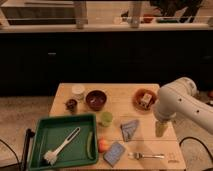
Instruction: Place towel in purple bowl
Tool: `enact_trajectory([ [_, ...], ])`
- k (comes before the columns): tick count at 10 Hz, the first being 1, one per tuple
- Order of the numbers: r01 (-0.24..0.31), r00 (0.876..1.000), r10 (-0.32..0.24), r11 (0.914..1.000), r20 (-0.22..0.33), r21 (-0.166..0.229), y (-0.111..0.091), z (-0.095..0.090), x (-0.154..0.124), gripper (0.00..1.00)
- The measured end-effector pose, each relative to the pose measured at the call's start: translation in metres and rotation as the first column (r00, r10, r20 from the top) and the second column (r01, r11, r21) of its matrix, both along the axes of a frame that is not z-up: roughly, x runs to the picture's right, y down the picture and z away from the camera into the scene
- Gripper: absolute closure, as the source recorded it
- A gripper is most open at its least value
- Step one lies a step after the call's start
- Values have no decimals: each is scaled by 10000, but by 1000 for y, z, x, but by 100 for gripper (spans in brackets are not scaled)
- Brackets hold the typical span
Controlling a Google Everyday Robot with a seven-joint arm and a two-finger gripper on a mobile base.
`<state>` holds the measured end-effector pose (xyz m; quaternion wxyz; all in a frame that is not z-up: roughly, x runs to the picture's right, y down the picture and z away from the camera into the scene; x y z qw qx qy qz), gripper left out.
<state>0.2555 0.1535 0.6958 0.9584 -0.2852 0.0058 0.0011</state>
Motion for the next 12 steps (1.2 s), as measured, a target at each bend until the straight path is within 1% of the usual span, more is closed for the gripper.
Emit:
enact_trajectory([
  [2, 59, 9999, -58, 10000, 108, -44, 10, 6, -2, 20],
  [5, 154, 9994, -151, 9998, 296, -109, 29, 20, -35, 20],
  [6, 172, 9993, -167, 9998, 346, -139, 33, 23, -39, 20],
  [8, 223, 9991, -218, 9997, 372, -135, 45, 33, -40, 20],
  [10, 212, 9985, -201, 9995, 507, -214, 53, 42, -51, 20],
  [12, 260, 9981, -246, 9994, 567, -241, 59, 49, -53, 20],
])
